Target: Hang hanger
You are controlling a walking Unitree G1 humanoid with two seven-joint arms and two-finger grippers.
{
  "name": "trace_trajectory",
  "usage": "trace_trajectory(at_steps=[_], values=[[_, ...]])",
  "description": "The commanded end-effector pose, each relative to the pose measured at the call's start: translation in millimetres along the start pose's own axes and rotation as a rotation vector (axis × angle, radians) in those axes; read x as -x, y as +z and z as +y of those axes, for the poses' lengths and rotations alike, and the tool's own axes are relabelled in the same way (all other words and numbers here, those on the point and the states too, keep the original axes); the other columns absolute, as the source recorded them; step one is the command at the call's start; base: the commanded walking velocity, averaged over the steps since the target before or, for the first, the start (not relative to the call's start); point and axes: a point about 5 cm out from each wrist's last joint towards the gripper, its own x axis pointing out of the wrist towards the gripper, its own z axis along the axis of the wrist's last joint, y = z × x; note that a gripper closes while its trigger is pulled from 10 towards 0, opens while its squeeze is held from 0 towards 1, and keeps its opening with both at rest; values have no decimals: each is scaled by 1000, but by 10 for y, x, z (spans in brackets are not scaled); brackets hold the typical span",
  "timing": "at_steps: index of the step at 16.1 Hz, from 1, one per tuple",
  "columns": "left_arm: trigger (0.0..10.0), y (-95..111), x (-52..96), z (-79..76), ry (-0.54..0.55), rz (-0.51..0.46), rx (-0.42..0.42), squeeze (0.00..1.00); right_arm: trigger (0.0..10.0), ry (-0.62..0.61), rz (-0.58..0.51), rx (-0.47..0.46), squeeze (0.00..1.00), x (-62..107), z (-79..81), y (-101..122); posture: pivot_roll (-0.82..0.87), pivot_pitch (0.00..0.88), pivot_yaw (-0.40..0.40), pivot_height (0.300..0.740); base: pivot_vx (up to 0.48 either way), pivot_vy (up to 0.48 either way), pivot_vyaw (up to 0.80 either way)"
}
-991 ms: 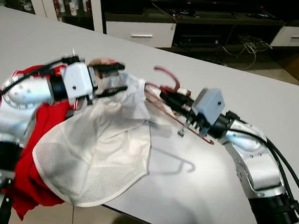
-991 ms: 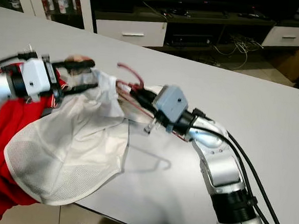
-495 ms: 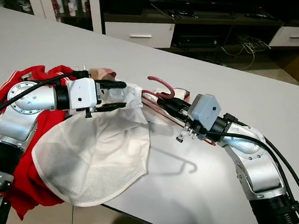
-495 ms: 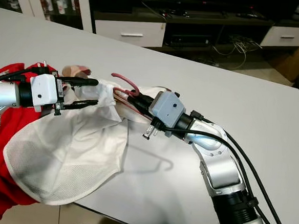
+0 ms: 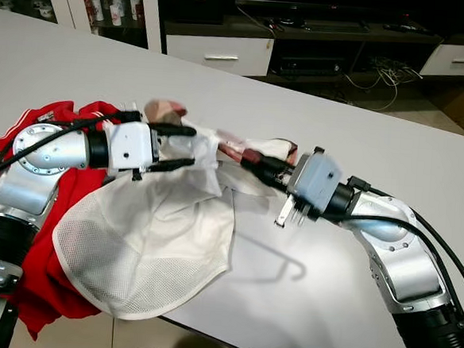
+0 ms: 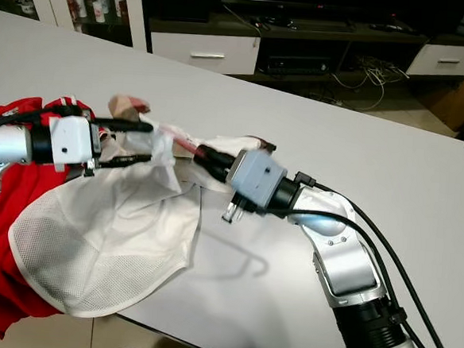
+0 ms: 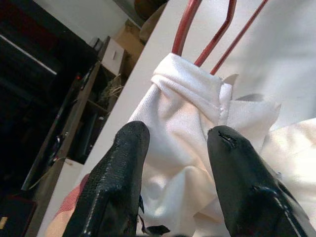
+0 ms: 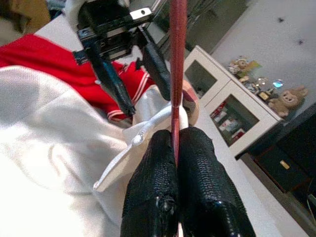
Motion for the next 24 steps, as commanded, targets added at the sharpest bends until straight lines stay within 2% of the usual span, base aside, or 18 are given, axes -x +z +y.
trace_trajectory(at_steps=[1,6,11,15,17,19,24], values=[[10000,94,-41,47,-25,-28,-34,0,10000,28,-5,29,0,-9,46,13,75,47,-38,740,0,0,0],[10000,125,-47,6,-34,-58,-4,0,10000,0,20,21,0,-10,2,-46,79,44,-38,740,0,0,0],[10000,-28,37,-96,-90,34,40,0,10000,9,-5,30,0,-2,-14,9,84,43,-40,740,0,0,0],[10000,-106,56,-100,-66,71,44,0,10000,26,-27,41,0,23,22,66,88,39,-42,740,0,0,0],[10000,-162,35,-107,-47,104,61,0,10000,56,-46,52,0,40,91,125,84,36,-39,740,0,0,0],[10000,-194,4,-148,-62,125,96,0,10000,54,-55,59,0,34,90,149,81,34,-35,740,0,0,0],[10000,-211,-49,-171,-65,122,92,0,10000,55,-78,72,0,8,91,209,81,35,-33,740,0,0,0]])
